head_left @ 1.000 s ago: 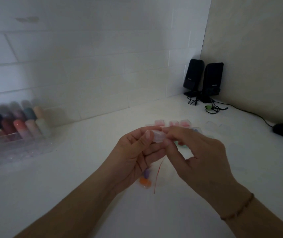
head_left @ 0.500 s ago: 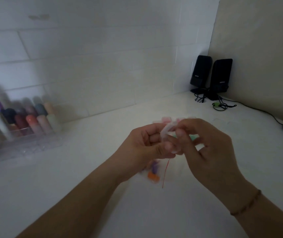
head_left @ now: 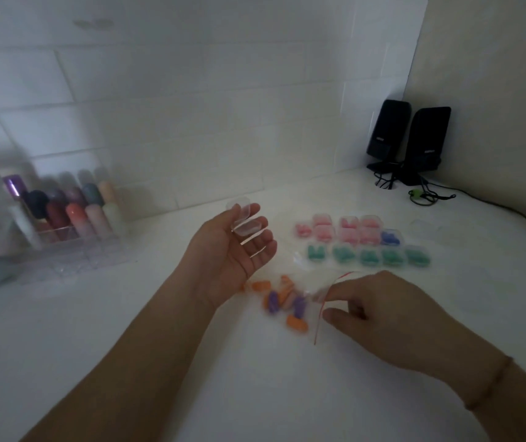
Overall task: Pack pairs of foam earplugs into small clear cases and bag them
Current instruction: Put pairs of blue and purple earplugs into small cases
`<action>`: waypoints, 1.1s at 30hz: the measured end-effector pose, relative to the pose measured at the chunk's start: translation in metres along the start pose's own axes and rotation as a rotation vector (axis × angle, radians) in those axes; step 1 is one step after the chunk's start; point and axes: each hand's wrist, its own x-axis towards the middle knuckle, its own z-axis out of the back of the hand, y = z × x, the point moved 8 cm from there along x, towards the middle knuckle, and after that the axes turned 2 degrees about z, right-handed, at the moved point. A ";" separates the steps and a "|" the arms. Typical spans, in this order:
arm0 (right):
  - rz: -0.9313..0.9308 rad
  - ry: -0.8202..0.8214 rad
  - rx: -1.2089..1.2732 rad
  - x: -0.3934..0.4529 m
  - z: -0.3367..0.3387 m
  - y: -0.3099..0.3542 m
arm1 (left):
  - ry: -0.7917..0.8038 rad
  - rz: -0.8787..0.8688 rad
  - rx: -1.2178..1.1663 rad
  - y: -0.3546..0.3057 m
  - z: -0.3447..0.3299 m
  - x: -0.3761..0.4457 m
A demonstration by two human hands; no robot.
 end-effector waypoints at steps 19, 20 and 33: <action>0.102 -0.063 -0.066 0.006 -0.019 0.016 | -0.095 0.070 0.105 0.013 0.006 0.003; 0.104 -0.077 -0.084 0.006 -0.017 0.018 | -0.093 0.070 0.104 0.013 0.006 0.003; 0.082 -0.051 -0.082 0.003 -0.007 0.016 | 0.083 0.053 0.092 0.008 -0.009 -0.004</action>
